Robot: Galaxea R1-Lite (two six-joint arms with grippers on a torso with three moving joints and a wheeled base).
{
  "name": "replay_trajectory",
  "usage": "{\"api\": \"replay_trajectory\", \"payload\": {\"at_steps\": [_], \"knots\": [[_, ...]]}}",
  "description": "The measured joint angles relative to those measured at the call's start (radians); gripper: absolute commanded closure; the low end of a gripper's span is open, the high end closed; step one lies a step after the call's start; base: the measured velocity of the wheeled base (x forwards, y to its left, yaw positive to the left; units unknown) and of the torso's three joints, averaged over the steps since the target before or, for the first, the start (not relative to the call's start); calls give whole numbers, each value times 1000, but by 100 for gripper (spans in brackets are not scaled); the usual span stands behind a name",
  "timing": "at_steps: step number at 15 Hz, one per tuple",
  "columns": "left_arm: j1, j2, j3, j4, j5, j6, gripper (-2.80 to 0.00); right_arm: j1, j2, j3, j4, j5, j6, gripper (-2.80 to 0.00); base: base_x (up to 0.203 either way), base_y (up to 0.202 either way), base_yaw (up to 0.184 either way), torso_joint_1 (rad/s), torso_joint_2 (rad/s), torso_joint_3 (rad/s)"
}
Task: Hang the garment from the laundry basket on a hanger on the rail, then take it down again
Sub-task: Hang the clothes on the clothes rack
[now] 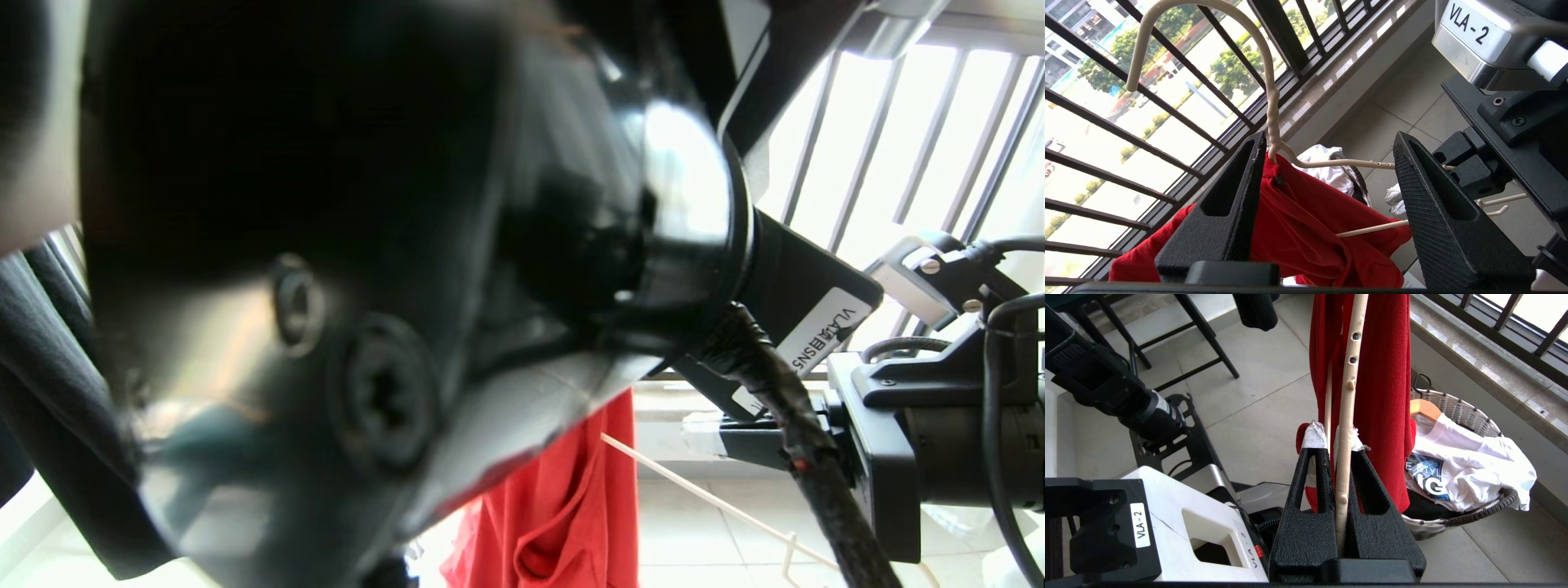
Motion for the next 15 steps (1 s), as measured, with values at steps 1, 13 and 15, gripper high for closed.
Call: {"api": "replay_trajectory", "payload": {"at_steps": [1,13,15], "knots": [[2,-1,1,0,0,-3,-280,0,0,0,0,0,0,0,0,0,0,0,0,0],[164,-183,242,0,25,-66,-280,-1,22,-1,0,-7,-1,0,0,0,0,0,0,0],[222,-228,270,1,-42,-67,0,-1,26,-1,0,-7,-1,0,0,0,0,0,0,0]]}}
